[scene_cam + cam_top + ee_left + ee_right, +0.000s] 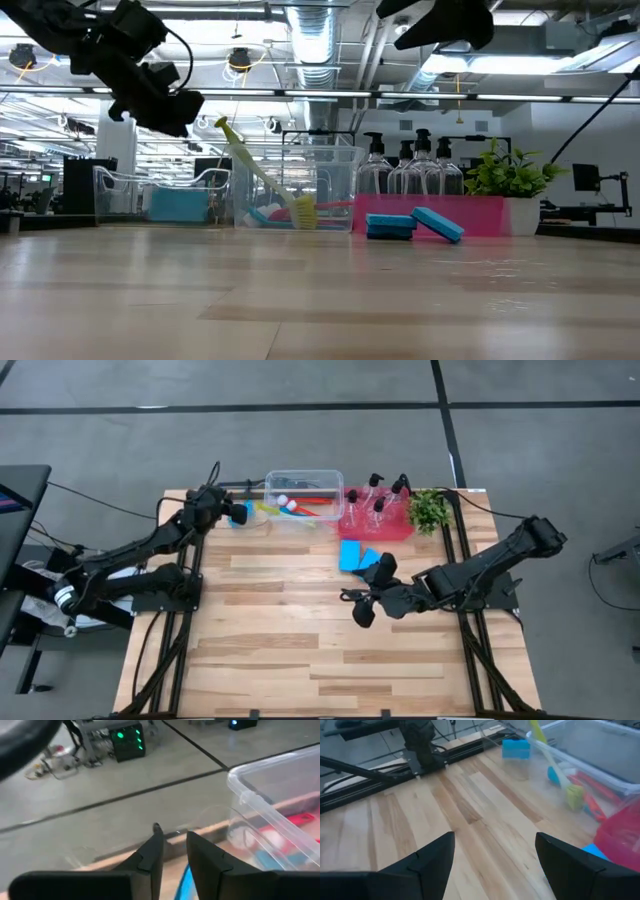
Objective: Pick & Place Kitchen Sink Supplies
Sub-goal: Put the blue sponge into the transparent bin
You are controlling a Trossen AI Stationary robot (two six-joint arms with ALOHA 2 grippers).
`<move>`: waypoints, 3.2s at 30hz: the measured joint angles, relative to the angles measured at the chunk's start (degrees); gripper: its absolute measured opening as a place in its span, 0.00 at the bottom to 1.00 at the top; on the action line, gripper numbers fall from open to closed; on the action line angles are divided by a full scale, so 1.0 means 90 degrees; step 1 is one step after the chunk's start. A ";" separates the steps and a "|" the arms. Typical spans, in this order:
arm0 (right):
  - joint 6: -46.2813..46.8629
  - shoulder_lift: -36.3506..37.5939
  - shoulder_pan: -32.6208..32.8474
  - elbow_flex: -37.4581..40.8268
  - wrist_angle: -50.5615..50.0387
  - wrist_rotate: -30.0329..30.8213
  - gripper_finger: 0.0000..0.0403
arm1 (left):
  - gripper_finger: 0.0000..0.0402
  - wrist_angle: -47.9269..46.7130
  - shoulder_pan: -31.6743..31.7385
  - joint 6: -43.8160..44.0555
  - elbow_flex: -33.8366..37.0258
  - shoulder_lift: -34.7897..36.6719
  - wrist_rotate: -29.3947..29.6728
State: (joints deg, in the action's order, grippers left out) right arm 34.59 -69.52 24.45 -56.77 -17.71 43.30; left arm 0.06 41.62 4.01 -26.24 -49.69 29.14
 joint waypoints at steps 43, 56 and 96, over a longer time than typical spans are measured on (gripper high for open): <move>0.3033 -0.0702 0.0073 0.0007 -0.2894 0.0631 0.67 | 0.28 0.1903 -0.2963 0.1107 -0.0002 -0.0438 -0.2700; 0.4137 -0.1964 -0.0043 0.0005 -0.3679 0.0513 0.67 | 0.28 0.2027 -0.3557 0.1131 -0.0002 -0.0538 -0.2700; 0.0828 -0.2110 -0.0981 0.0000 -0.2191 -0.0336 0.67 | 0.28 0.2240 -0.3555 0.1110 -0.0002 -0.0534 -0.2746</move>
State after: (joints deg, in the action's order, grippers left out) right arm 42.04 -88.51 15.62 -56.77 -37.43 40.27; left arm 20.23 9.63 14.00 -26.26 -54.50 4.43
